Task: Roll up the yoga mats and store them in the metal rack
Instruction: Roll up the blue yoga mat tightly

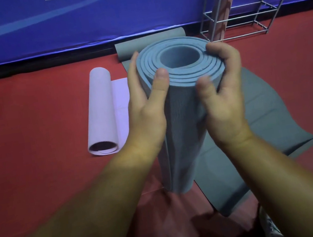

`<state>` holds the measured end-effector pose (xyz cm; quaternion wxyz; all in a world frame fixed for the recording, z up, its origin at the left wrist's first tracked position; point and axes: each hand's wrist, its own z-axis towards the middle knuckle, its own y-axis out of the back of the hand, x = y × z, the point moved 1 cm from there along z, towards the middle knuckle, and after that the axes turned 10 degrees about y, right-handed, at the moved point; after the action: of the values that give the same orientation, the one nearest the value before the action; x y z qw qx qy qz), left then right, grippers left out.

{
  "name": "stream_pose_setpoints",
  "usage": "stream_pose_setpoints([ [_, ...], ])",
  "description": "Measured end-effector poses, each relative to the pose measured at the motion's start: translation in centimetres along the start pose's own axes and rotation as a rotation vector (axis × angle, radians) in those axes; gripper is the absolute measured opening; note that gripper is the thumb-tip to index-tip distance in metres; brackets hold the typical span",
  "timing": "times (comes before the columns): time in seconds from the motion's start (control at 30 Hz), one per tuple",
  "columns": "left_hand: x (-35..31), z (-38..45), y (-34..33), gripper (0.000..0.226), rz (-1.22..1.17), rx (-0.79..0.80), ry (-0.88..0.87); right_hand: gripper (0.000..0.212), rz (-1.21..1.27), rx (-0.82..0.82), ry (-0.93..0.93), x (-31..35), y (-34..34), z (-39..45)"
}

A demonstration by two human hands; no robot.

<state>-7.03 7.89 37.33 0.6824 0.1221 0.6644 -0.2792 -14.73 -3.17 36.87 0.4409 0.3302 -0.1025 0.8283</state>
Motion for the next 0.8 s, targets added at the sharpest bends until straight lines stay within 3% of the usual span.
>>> stream_pose_setpoints([
  [0.07, 0.4, 0.1, 0.1, 0.079, 0.040, 0.016, 0.020, 0.097, 0.012, 0.091, -0.019, -0.2, 0.1, -0.6],
  [0.13, 0.3, 0.5, 0.4, 0.081, 0.081, 0.053, 0.039, 0.107, -0.015, 0.139, -0.064, -0.3, 0.5, -0.6],
  [0.37, -2.7, 1.0, 1.7, 0.087, 0.174, 0.358, -0.064, 0.075, -0.029, -0.019, -0.079, 2.6, 0.9, 1.2],
  [0.47, -3.5, 1.8, 2.4, 0.120, 0.418, 0.345, -0.152, 0.073, 0.042, -0.065, -0.159, 3.2, 1.6, 2.4],
  [0.57, -1.2, 1.9, 1.6, 0.144, 0.382, 0.317, -0.085, 0.069, 0.073, -0.085, -0.320, 3.1, 1.4, 1.0],
  [0.8, 4.0, 2.1, -1.0, 0.120, 0.402, 0.282, 0.110, 0.076, 0.145, -0.025, -0.716, -0.2, 4.1, -1.5],
])
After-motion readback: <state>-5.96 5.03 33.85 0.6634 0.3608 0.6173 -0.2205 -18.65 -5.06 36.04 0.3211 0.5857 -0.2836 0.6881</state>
